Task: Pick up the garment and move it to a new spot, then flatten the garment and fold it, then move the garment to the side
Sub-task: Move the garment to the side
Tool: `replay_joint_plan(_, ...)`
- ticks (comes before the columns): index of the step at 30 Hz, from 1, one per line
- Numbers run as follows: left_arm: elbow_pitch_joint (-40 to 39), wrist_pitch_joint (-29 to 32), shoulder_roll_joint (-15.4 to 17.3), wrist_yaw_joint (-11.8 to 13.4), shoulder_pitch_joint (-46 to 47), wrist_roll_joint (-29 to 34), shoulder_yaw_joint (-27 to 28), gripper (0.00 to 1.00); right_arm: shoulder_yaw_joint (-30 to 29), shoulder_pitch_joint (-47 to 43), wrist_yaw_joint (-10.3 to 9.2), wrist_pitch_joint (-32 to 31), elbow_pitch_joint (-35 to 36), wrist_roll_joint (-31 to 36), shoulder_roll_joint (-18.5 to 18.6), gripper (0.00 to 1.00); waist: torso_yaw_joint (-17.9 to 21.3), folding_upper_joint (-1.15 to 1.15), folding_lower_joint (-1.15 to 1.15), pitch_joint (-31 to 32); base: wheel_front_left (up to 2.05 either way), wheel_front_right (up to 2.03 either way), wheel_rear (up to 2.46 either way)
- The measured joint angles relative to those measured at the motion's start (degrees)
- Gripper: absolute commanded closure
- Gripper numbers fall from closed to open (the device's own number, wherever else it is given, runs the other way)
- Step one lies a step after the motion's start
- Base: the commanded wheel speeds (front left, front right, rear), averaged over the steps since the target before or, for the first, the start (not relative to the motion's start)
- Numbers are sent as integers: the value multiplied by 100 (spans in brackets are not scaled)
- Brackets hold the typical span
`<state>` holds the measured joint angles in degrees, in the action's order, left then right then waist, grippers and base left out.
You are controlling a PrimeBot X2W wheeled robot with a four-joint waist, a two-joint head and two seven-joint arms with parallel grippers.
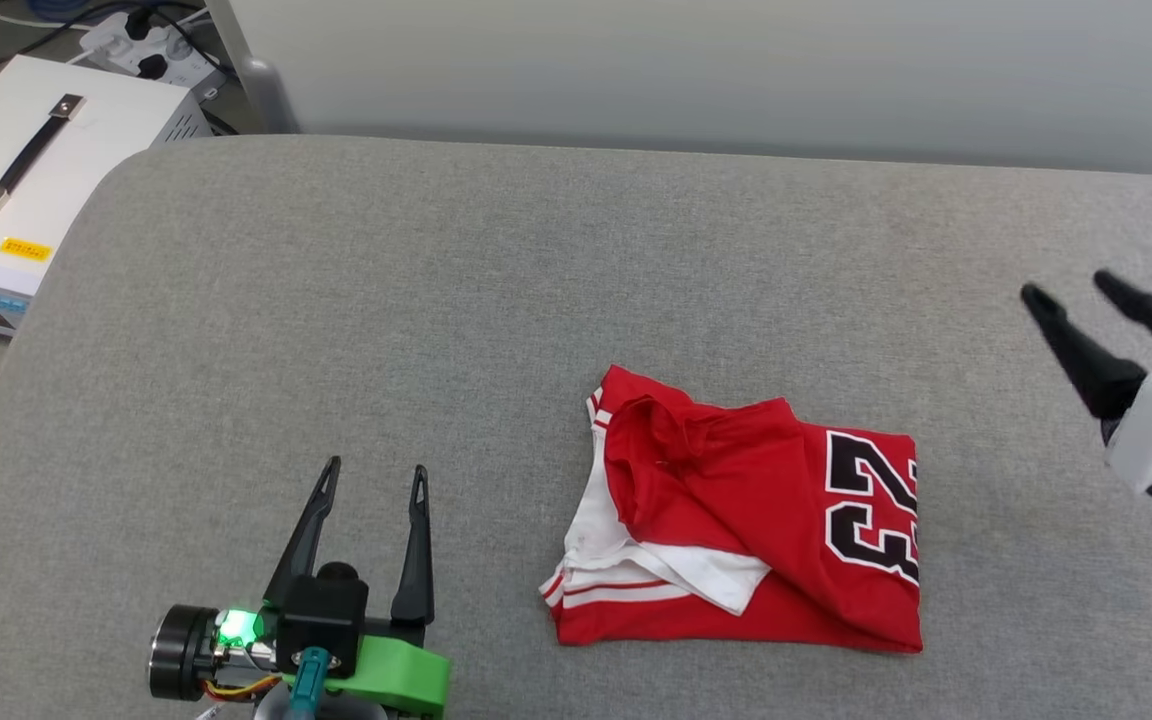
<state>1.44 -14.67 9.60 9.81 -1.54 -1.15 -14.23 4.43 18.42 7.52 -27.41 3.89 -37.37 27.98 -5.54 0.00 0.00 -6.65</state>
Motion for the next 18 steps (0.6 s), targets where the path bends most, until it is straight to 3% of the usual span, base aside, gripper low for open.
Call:
replay_joint_plan(4,13,0,-48,-4,36,1,-33,0,320,-10,0,-1245,-154,-658,237,0,-62,0,0,-69,0,0,0)
replay_joint_plan(8,21,0,-88,-7,113,1,-45,0,572,-104,0,-1995,-260,-1078,378,0,-128,0,0,-175,0,0,0)
replay_joint_plan(13,18,0,-102,-7,232,2,-37,0,809,-307,0,-2301,-491,-1313,389,0,-216,0,0,-346,0,0,0)
replay_joint_plan(18,12,0,-130,-10,346,3,-47,0,917,-370,0,-2219,-714,-1443,260,0,-302,0,0,-558,0,0,0)
